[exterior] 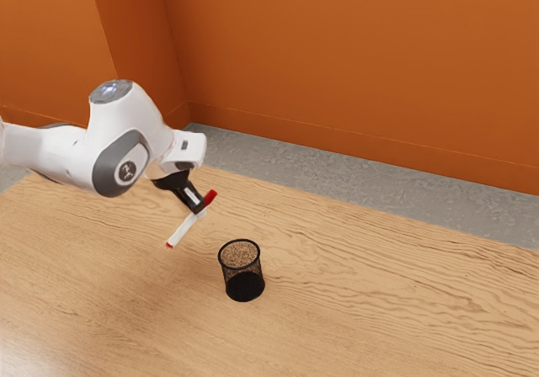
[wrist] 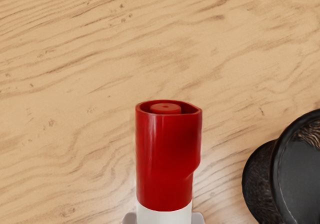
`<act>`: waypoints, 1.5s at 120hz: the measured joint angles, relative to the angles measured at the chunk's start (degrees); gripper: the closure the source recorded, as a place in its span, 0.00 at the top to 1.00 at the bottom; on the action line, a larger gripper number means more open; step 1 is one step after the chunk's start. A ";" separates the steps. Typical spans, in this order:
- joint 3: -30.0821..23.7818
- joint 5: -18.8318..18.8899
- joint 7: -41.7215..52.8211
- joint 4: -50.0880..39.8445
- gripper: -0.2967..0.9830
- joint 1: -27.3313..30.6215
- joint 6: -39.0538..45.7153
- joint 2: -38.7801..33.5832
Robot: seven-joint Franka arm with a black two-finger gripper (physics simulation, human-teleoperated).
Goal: Put the marker into the pen holder.
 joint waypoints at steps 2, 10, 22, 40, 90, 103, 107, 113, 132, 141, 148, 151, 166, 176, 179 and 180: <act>-0.83 0.00 -0.01 -0.91 0.22 -0.06 0.91 -1.29; -4.19 -0.01 -0.05 -3.96 0.22 -0.25 4.93 -5.02; -9.13 -0.21 -0.03 -6.87 0.22 -0.40 11.87 -6.84; -13.36 -0.77 0.21 -9.99 0.21 -0.42 23.19 -5.36; -13.96 -1.22 1.11 -11.62 0.22 -0.19 36.74 0.95; -13.89 -1.17 1.18 -11.67 0.33 -0.27 37.54 1.34; -13.89 -1.15 1.18 -11.90 0.39 -0.28 37.68 1.37; -13.85 -1.12 1.17 -12.13 0.47 -0.32 37.85 1.39; -13.80 -1.12 1.16 -12.27 0.63 -0.34 38.15 2.10; -13.80 -1.13 1.15 -12.28 0.67 -0.32 38.21 2.57; -13.80 -1.14 1.14 -12.28 0.69 -0.31 38.21 2.73; -13.80 -1.14 1.13 -12.27 0.70 -0.30 38.18 2.73; -11.11 -1.13 0.62 -1.93 0.73 -2.81 26.70 2.99; -7.89 0.56 -0.70 14.82 0.74 -5.53 7.11 6.07; -7.12 1.04 -1.37 18.40 0.75 -5.68 1.46 6.52; -6.91 1.17 -1.58 19.43 0.75 -5.61 -0.33 6.63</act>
